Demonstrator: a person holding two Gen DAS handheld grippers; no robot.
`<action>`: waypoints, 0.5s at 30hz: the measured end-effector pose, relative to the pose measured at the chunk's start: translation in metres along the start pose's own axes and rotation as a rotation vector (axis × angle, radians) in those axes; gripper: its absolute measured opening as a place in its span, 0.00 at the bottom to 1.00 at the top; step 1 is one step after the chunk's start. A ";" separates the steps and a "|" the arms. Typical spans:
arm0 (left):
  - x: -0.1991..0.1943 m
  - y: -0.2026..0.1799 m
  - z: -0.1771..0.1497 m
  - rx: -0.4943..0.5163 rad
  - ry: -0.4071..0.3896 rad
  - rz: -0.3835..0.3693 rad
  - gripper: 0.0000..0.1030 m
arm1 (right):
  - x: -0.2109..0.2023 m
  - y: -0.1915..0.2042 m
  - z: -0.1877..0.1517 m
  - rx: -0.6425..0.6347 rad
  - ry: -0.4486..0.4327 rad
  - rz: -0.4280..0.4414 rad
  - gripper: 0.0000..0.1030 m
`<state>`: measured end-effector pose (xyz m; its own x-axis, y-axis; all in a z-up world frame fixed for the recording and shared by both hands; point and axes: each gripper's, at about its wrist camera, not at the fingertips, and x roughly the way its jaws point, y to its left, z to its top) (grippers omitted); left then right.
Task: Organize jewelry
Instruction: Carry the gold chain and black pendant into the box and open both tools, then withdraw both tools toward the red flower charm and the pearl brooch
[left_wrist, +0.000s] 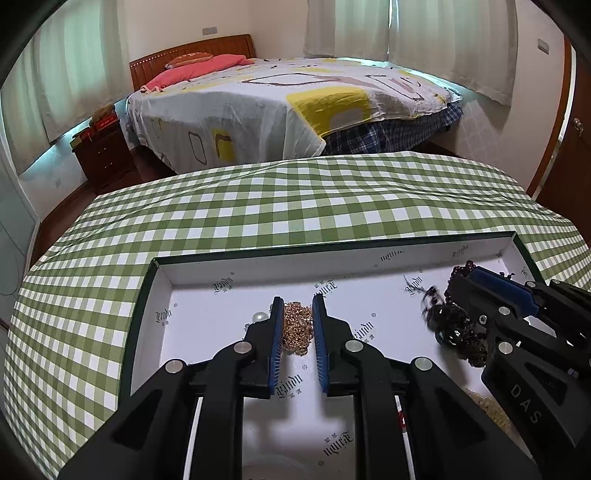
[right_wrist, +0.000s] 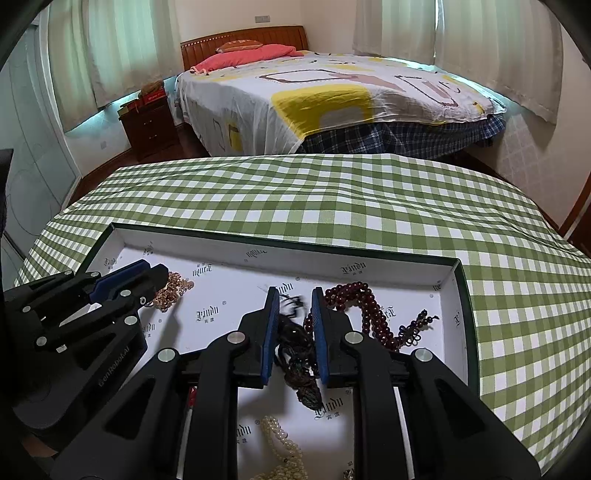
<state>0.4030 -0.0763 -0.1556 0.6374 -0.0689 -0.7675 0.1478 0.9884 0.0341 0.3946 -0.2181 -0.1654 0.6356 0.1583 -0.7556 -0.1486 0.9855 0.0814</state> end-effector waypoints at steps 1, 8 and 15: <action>0.000 0.000 0.000 0.001 0.000 0.000 0.22 | 0.000 0.000 0.000 0.000 -0.002 -0.001 0.22; -0.008 0.002 0.001 -0.019 -0.036 -0.009 0.52 | -0.007 0.001 -0.001 -0.001 -0.031 -0.007 0.31; -0.021 0.006 0.002 -0.049 -0.079 0.007 0.60 | -0.023 -0.004 -0.004 0.019 -0.078 -0.011 0.46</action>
<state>0.3924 -0.0689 -0.1381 0.6960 -0.0701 -0.7146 0.1069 0.9943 0.0066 0.3775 -0.2262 -0.1515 0.6942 0.1512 -0.7037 -0.1278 0.9880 0.0862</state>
